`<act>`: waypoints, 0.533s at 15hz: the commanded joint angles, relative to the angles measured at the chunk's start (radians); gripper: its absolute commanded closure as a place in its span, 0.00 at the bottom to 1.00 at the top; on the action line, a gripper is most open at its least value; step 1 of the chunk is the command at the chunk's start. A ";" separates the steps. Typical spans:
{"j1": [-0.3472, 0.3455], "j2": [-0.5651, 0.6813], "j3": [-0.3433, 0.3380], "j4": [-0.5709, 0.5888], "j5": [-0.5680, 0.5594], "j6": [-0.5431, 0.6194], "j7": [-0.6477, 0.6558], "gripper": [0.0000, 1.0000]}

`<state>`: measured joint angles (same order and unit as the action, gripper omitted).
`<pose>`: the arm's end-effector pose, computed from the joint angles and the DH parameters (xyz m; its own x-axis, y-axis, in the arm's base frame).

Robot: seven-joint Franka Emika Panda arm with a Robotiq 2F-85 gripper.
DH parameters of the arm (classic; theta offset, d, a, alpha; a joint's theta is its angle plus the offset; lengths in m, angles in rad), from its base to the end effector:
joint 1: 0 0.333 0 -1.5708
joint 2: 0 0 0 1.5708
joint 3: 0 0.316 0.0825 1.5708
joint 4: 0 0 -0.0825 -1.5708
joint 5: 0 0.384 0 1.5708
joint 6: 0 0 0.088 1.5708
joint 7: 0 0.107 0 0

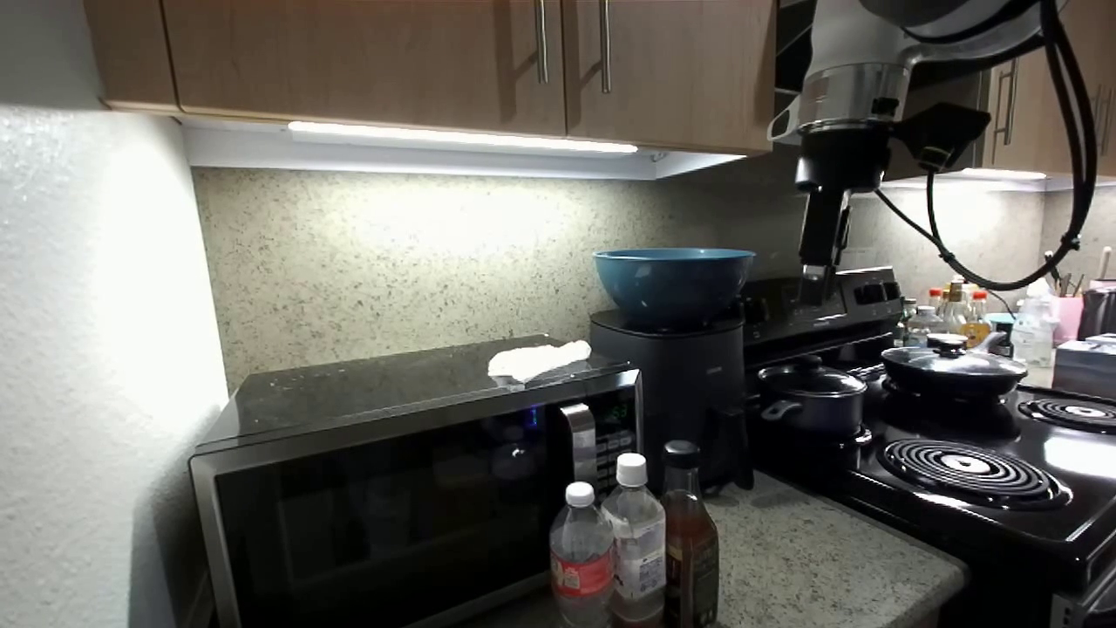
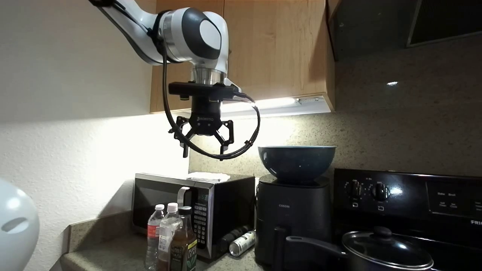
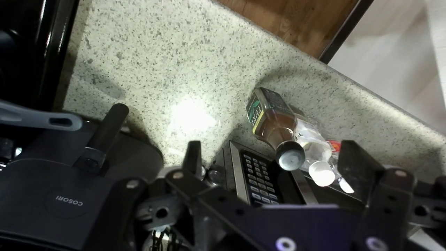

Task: Use the cloth to clean the microwave

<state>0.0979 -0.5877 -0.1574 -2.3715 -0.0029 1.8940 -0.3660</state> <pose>0.3858 -0.0313 0.5415 0.9396 0.3178 0.1272 0.3251 -0.9448 -0.0413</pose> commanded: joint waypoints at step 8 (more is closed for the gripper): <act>-0.055 0.204 0.151 0.117 0.061 0.333 0.342 0.00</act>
<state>0.0943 -0.4314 -0.0722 -2.2843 0.1241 2.1703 -0.1314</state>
